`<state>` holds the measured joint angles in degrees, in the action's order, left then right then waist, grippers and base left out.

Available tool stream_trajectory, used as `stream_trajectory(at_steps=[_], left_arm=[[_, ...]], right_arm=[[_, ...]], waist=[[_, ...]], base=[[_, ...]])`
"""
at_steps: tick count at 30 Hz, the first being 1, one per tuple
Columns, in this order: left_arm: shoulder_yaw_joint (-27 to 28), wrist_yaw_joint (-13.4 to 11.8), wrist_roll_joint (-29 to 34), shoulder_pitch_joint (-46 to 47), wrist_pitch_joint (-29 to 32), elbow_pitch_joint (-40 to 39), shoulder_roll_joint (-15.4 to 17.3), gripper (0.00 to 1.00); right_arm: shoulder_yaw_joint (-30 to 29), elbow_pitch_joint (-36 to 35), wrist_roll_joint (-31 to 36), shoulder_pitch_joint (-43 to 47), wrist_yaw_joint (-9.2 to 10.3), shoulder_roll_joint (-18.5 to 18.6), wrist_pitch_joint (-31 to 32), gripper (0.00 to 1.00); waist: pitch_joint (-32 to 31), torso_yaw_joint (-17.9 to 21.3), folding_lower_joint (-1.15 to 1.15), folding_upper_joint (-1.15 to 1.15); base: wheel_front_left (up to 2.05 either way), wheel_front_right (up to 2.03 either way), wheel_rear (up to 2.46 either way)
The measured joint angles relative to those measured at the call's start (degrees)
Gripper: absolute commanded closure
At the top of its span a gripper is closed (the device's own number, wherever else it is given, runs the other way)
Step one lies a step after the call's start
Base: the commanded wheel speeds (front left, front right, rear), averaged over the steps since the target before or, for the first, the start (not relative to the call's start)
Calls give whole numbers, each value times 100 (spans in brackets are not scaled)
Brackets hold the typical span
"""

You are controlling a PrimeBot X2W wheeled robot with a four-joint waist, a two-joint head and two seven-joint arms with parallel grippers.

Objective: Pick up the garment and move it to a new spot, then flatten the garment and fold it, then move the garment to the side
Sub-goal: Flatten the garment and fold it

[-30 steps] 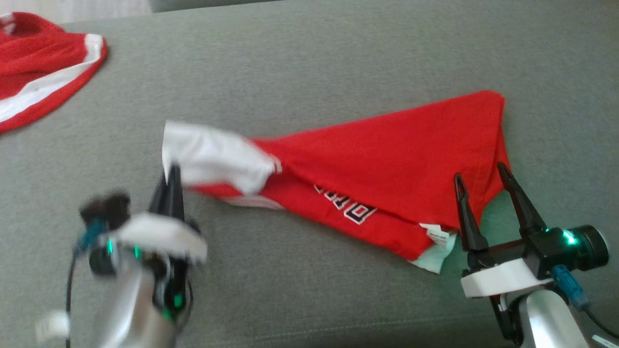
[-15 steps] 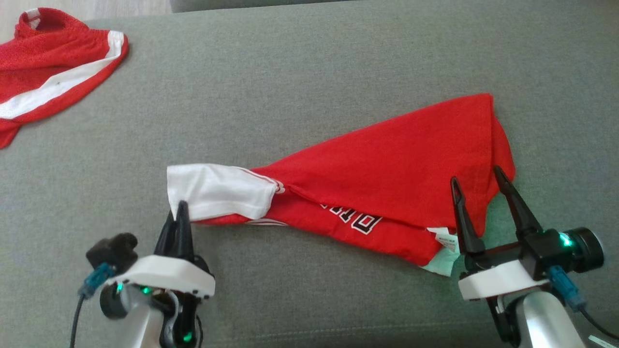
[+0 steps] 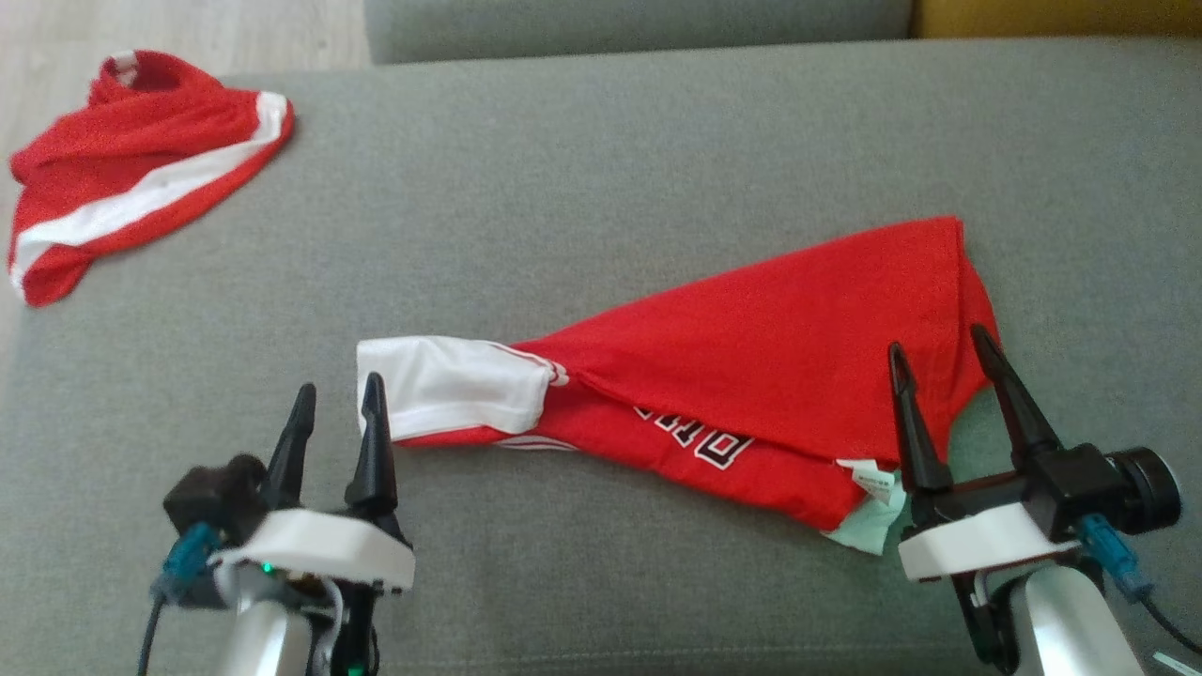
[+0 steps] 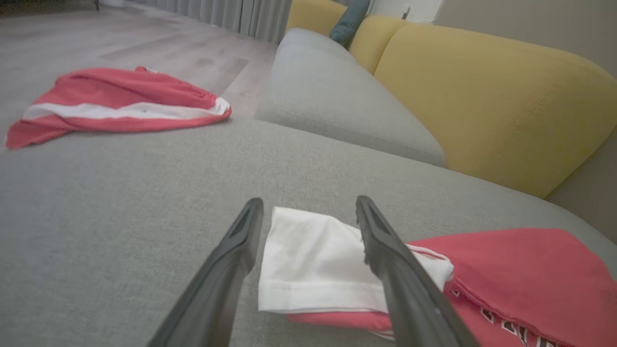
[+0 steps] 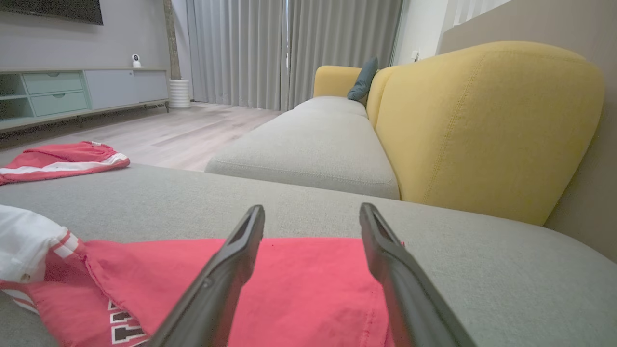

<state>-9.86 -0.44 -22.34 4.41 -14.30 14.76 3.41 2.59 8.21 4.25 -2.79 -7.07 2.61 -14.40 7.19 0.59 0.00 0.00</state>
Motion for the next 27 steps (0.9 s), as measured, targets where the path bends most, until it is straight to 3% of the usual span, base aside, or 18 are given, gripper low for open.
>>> stream_trajectory(at_steps=[13,27], left_arm=[[78,-32,564,-789,1,-512,-21,0],[-42,-64,564,-913,1,-543,-36,0]], right_arm=[[-148,380,-281,14,0,0,-22,0],[-160,654,-334,12,0,0,-23,0]], waist=[[-738,-235,0,0],[-765,-260,0,0]], base=[[0,0,0],[0,0,0]])
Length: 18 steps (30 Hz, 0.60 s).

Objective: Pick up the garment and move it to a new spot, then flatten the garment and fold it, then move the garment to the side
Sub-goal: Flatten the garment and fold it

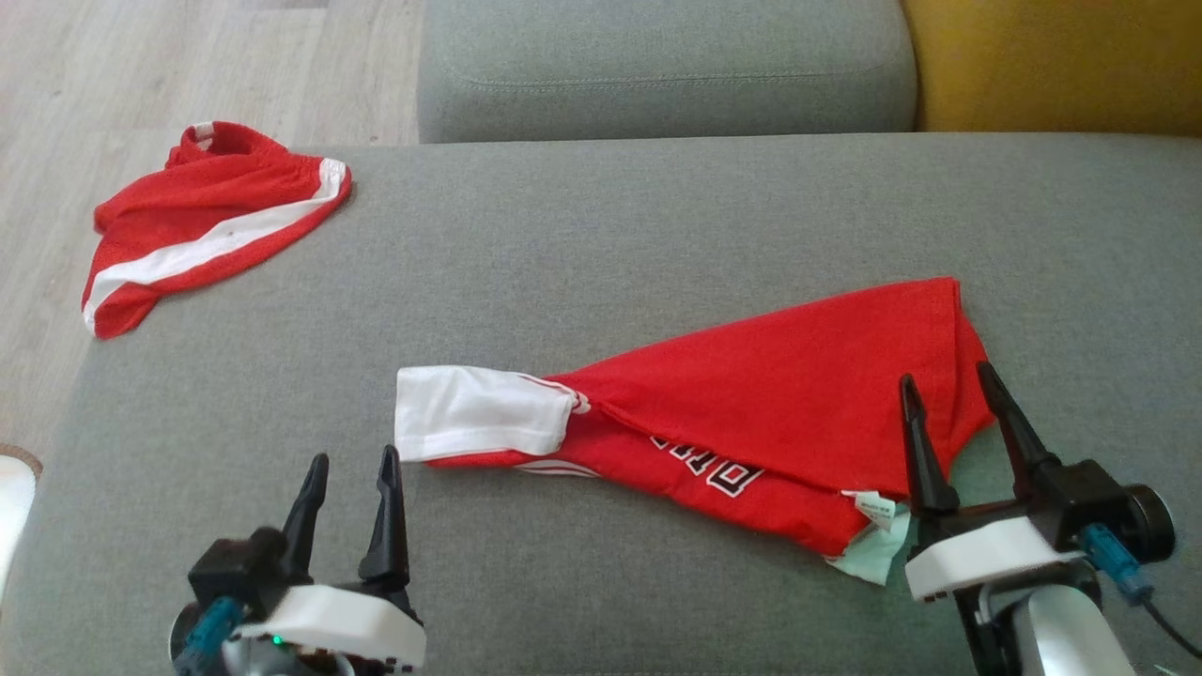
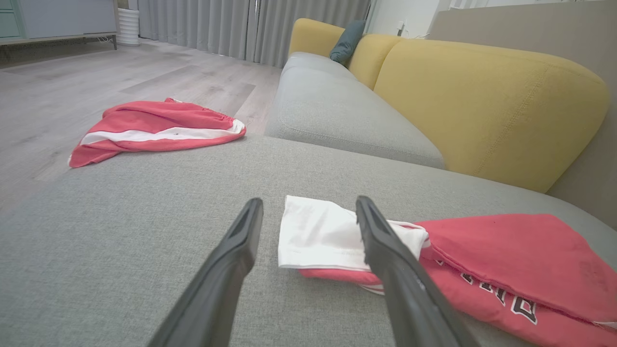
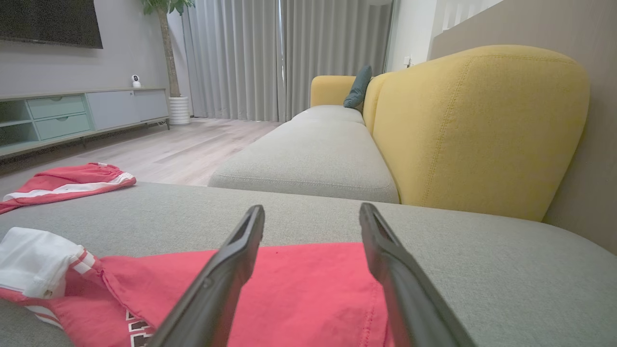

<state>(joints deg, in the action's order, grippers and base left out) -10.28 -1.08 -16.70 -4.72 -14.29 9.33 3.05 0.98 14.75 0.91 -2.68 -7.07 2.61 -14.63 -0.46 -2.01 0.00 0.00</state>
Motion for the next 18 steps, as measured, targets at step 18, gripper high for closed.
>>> stream_trajectory(at_steps=[18], left_arm=[[-113,-46,-10,10,0,5,-2,0]], right_arm=[[-158,1296,-1128,458,0,-3,60,0]], waist=[[323,154,0,0]], base=[[0,0,0]])
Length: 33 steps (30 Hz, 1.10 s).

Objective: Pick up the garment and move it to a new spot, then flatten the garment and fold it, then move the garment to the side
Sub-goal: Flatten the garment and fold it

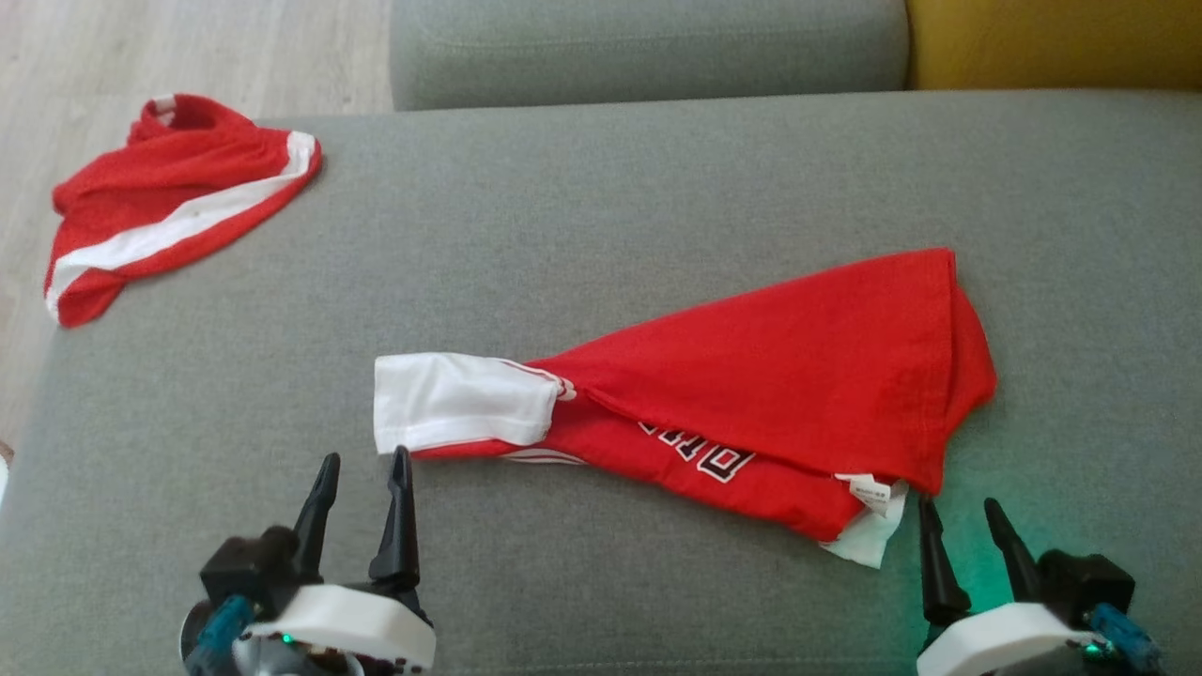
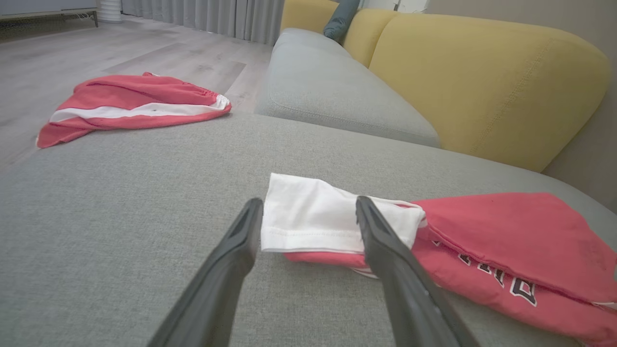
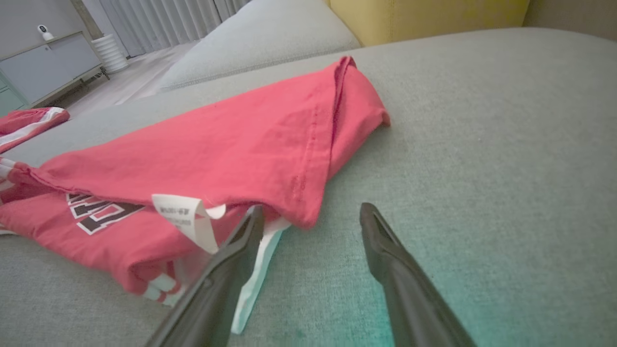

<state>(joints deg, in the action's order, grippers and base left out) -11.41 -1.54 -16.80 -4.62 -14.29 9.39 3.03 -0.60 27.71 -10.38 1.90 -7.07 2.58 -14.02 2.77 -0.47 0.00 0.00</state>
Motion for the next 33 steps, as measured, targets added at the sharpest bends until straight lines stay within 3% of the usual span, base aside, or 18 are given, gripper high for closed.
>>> stream_trajectory(at_steps=[14,22,23,24,25,33], left_arm=[[-74,-2,0,37,0,25,-1,0],[-57,2,0,147,0,53,-1,0],[-57,2,0,168,0,53,-1,0],[-57,2,0,177,0,52,-1,0],[-57,3,0,179,0,52,-1,0],[-34,4,0,182,0,52,-1,0]], right_arm=[[-78,931,385,-735,0,0,-11,0],[-160,984,706,-1012,0,0,-16,0],[-172,934,748,-1014,0,0,-18,8],[-192,875,821,-1015,0,0,-18,22],[-204,808,872,-1015,0,0,-18,24],[-235,264,1087,-1001,0,0,-19,19]], waist=[[197,-16,0,0],[312,-45,0,0],[326,-46,0,0],[339,-46,0,0],[352,-48,0,0],[411,-24,0,0]], base=[[0,0,0],[0,0,0],[0,0,0],[0,0,0],[0,0,0],[0,0,0]])
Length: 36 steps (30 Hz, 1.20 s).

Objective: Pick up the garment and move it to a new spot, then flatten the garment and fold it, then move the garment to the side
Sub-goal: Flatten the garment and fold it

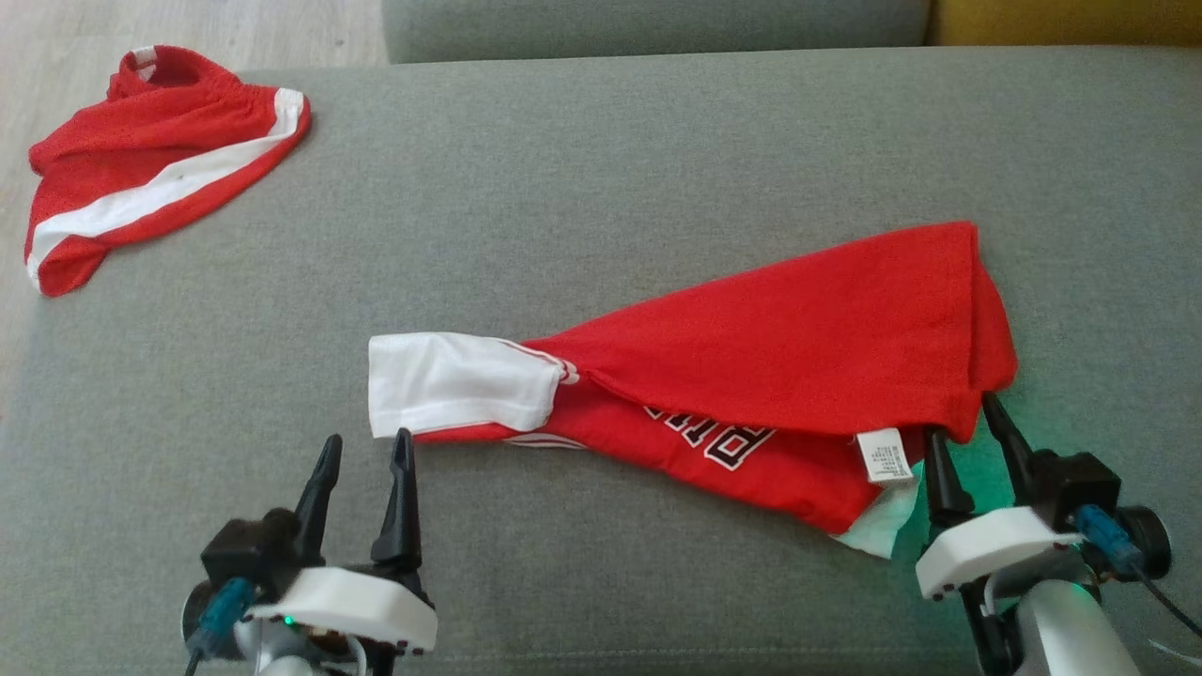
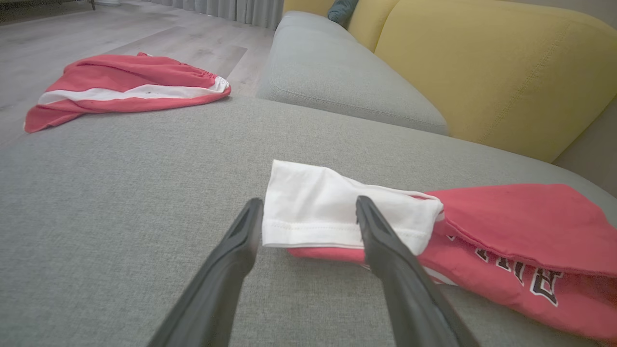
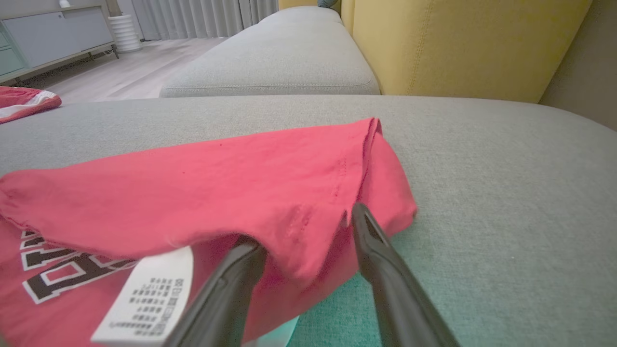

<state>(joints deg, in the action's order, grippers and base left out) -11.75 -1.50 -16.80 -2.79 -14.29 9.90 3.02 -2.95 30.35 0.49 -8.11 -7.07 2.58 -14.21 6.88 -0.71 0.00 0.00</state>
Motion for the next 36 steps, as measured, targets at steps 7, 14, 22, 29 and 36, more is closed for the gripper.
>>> stream_trajectory(at_steps=[7,14,22,29,36], left_arm=[[5,7,0,107,0,2,-2,0],[5,7,0,121,0,36,-3,0],[-51,49,-98,158,0,237,-4,0],[-98,-5,-599,593,8,924,-13,0],[-23,103,-1452,1135,18,1399,-29,0]], right_arm=[[57,-293,91,66,0,0,0,60],[80,-364,122,66,0,0,-1,87],[-8,-617,175,71,0,0,-9,100],[-152,-664,246,73,0,0,-14,100],[-96,-762,245,46,0,0,-14,100]], waist=[[47,40,0,0],[67,3,0,0],[112,27,0,0],[265,91,0,0],[531,184,0,0]], base=[[0,0,0],[0,0,0],[0,0,0],[0,0,0],[0,0,0]])
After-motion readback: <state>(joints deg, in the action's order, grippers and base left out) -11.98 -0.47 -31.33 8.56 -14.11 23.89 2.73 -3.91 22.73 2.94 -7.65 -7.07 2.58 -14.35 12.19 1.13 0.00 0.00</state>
